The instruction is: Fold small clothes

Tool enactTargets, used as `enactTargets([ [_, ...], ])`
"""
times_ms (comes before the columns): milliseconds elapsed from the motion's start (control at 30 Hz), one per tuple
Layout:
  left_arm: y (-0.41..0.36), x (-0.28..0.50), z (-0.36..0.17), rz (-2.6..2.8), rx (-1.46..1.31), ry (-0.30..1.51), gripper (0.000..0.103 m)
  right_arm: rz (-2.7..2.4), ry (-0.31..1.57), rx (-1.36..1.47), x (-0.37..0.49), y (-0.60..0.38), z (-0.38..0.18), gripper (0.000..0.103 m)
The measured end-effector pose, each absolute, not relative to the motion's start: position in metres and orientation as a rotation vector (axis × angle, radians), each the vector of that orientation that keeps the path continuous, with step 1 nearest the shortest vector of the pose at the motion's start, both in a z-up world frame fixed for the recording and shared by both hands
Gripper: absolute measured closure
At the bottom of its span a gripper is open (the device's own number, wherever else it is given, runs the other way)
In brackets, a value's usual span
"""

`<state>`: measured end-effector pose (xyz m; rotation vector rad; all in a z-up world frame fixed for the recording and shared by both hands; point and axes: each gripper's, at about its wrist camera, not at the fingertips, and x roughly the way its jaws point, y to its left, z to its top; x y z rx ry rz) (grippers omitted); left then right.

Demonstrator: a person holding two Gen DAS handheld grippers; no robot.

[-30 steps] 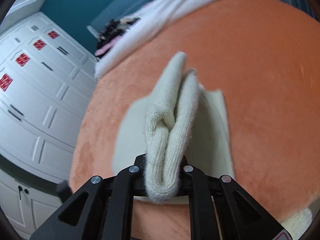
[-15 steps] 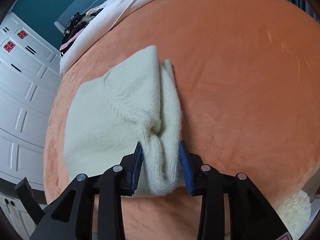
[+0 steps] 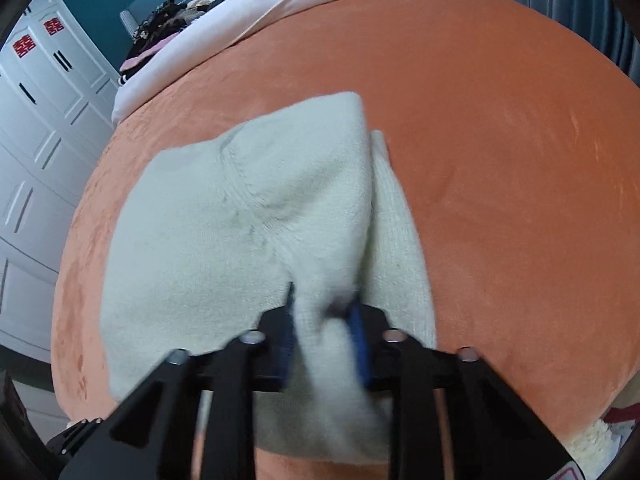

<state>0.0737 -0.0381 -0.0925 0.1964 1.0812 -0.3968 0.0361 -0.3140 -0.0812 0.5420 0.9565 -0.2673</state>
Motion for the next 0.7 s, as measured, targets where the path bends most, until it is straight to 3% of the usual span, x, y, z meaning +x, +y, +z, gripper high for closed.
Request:
enactTargets([
  [167,-0.034,0.077,-0.099,-0.372,0.2,1.097,0.102,-0.225,0.79,0.601,0.02,-0.332,-0.042,0.088],
  [267,-0.031,0.079,-0.103,-0.371,0.185,1.119,0.102,-0.274,0.998,0.536,0.034,-0.337,-0.102,0.087],
  [367,-0.025,0.073,-0.094,-0.434,0.154,1.109,0.099,-0.261,0.951,0.502,0.026,-0.331,-0.098,0.082],
  [433,-0.018,0.068,-0.082,-0.493,0.105,1.1,0.066,-0.277,0.905,0.559,0.015,-0.334,-0.08,0.076],
  [467,-0.011,0.065,-0.072,-0.508,0.063,1.075,0.037,-0.278,0.874,0.57,0.008,-0.336,-0.072,0.066],
  [500,-0.006,0.063,-0.062,-0.51,0.03,1.041,0.026,-0.288,0.861,0.564,0.003,-0.337,-0.067,0.054],
  [600,-0.001,0.066,-0.033,-0.546,-0.03,0.956,0.013,-0.318,0.867,0.541,-0.009,-0.343,-0.065,0.04],
  [700,-0.017,0.09,-0.024,-0.553,-0.039,0.948,0.011,-0.299,0.902,0.604,-0.008,-0.352,-0.079,0.029],
])
